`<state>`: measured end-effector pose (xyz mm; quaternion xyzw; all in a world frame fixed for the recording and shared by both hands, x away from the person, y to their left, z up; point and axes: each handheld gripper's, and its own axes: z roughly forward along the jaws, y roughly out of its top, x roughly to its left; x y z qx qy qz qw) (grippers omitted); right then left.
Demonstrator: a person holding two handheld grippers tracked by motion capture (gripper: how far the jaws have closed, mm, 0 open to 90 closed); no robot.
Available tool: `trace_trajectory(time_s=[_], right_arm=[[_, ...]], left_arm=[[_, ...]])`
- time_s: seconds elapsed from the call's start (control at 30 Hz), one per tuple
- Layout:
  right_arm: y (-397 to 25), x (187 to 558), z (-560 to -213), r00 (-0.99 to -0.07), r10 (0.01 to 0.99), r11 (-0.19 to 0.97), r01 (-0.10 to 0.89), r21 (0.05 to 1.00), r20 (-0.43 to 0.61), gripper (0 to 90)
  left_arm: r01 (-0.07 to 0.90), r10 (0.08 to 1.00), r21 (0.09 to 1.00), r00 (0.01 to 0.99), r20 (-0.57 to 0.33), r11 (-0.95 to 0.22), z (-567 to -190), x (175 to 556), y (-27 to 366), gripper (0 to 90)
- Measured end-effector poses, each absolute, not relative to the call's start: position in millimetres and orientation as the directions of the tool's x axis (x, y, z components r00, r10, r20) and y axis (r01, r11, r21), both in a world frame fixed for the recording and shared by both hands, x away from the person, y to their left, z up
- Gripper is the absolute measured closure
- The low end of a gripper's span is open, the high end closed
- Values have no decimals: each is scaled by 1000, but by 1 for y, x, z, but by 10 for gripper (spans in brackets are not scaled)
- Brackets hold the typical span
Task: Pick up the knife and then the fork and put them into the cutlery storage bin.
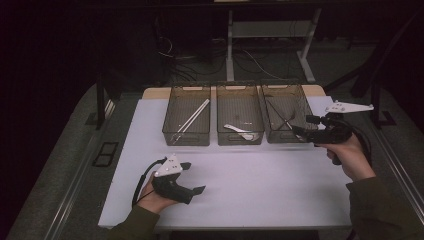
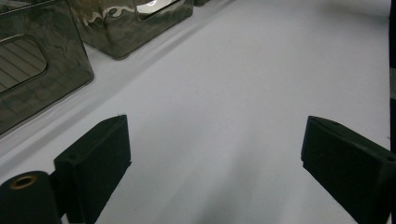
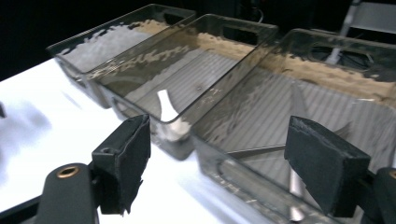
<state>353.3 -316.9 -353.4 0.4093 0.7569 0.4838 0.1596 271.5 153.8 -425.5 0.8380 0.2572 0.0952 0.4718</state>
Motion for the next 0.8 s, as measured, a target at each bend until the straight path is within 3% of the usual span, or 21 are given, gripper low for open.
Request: trace_trajectory(time_s=[0.33, 0.8], right_arm=[[-307, 330, -378, -629, 763, 207, 453, 867, 147, 191], [-295, 298, -405, -657, 745, 250, 440, 863, 119, 170]], left_arm=[[340, 520, 839, 850, -82, -424, -425, 271, 156, 0], [351, 523, 829, 848, -85, -436, -427, 272, 157, 0]])
